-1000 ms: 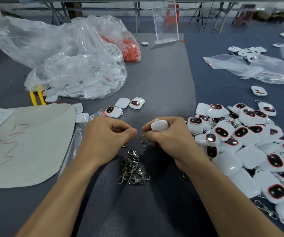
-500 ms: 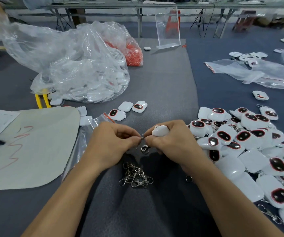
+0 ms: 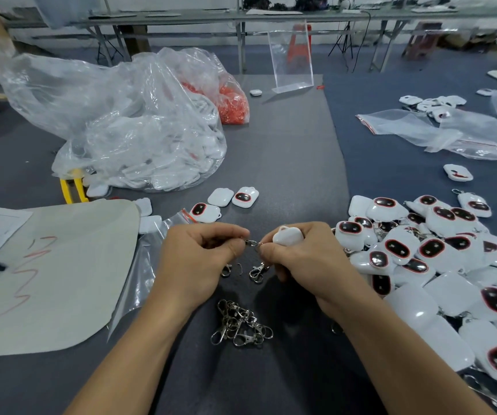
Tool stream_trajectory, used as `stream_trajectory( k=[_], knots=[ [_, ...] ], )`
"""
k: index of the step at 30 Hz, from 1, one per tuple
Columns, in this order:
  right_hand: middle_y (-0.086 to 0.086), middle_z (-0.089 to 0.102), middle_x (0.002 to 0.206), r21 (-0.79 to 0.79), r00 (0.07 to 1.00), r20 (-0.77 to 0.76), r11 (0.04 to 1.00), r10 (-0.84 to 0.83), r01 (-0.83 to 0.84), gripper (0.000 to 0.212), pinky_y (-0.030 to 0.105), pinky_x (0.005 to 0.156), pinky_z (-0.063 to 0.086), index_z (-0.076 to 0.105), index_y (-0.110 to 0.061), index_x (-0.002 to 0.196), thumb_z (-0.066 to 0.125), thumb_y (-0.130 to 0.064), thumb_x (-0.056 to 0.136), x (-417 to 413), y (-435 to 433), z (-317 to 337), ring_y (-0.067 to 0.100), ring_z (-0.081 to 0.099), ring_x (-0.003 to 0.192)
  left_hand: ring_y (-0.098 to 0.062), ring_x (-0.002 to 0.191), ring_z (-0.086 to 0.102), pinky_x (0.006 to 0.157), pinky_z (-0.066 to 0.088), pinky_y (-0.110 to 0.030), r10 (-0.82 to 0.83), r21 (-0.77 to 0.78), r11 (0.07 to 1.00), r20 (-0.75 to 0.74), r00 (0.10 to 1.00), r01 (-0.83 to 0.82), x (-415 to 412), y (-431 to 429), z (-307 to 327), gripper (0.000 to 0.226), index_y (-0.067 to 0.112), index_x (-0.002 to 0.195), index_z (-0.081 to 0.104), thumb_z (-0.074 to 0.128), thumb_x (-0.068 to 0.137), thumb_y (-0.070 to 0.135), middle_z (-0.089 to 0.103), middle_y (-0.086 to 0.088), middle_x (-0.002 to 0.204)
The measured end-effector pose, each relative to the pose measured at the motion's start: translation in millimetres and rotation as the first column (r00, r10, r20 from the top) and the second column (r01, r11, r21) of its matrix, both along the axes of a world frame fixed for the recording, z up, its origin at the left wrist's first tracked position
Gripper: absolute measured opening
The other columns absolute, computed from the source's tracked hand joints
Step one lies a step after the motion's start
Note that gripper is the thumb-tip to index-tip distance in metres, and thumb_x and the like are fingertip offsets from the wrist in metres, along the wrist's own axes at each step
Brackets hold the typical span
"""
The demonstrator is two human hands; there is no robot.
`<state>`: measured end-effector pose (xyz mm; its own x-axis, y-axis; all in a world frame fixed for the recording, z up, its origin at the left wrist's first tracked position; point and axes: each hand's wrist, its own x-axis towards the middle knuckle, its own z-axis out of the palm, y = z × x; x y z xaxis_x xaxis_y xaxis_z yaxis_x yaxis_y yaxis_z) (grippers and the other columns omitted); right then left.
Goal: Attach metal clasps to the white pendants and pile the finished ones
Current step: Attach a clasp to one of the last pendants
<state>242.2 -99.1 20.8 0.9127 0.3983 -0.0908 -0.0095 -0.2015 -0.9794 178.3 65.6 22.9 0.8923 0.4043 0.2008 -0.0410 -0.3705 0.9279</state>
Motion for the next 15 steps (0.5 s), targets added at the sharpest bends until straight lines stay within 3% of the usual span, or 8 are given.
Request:
stream_trajectory(
  k=[3,5,7,8,11,15],
  knots=[
    [0.005,0.062,0.056,0.013,0.998,0.035,0.998,-0.056,0.056,0.012,0.027,0.048,0.042,0.075,-0.019,0.07,0.078,-0.011,0.078,2.4,2.0,-6.8,0.013,0.05,0.048,0.01,0.059,0.059,0.06,0.042,-0.005,0.054,0.186,0.98,0.073,0.996,-0.067,-0.2,-1.6,0.8,0.036,0.04,0.072,0.079,0.083,0.076,0.005,0.072,0.025,0.07],
    [0.0,0.063,0.056,0.042,0.993,0.073,0.995,-0.097,0.094,0.01,0.026,0.05,0.043,0.076,-0.02,0.071,0.078,-0.012,0.077,2.2,2.3,-8.3,0.01,0.051,0.05,0.01,0.061,0.06,0.062,0.045,-0.008,0.062,0.265,0.961,0.065,0.996,-0.077,-3.1,-5.7,0.7,0.028,0.042,0.07,0.076,0.084,0.074,0.016,0.07,0.028,0.07],
    [-0.003,0.065,0.056,0.059,0.986,0.115,0.991,-0.124,0.118,0.011,0.024,0.05,0.044,0.077,-0.022,0.071,0.079,-0.012,0.077,1.4,2.4,-8.4,0.008,0.053,0.05,0.004,0.068,0.066,0.067,0.051,-0.017,0.063,0.27,0.96,0.032,0.998,-0.069,-4.7,-8.3,1.0,0.013,0.042,0.073,0.077,0.085,0.072,0.032,0.071,0.028,0.071],
    [-0.004,0.066,0.057,0.059,0.982,0.136,0.991,-0.13,0.122,0.012,0.022,0.05,0.045,0.077,-0.023,0.072,0.079,-0.012,0.078,2.3,2.5,-7.8,0.007,0.054,0.051,0.005,0.069,0.067,0.067,0.05,-0.014,0.074,0.257,0.963,0.036,0.997,-0.081,-3.6,-8.3,1.1,0.012,0.041,0.076,0.078,0.086,0.072,0.035,0.071,0.029,0.072],
    [-0.005,0.071,0.062,0.018,0.968,0.222,0.993,-0.119,0.118,0.017,0.022,0.052,0.049,0.078,-0.027,0.072,0.079,-0.012,0.08,3.2,2.1,-7.9,0.006,0.061,0.056,0.009,0.065,0.064,0.062,0.042,-0.004,0.058,0.233,0.97,0.061,0.996,-0.071,-0.3,-10.2,-1.2,0.017,0.04,0.082,0.079,0.087,0.075,0.026,0.071,0.03,0.073],
    [-0.003,0.074,0.065,-0.005,0.963,0.257,0.996,-0.08,0.084,0.017,0.036,0.058,0.057,0.079,-0.027,0.073,0.078,-0.012,0.08,-2.1,1.8,-5.5,0.021,0.07,0.064,0.002,0.063,0.068,0.06,0.048,-0.012,-0.017,0.172,0.985,0.033,0.999,0.011,0.1,-12.6,-2.9,0.024,0.037,0.076,0.079,0.083,0.078,0.014,0.073,0.022,0.069]
  ],
)
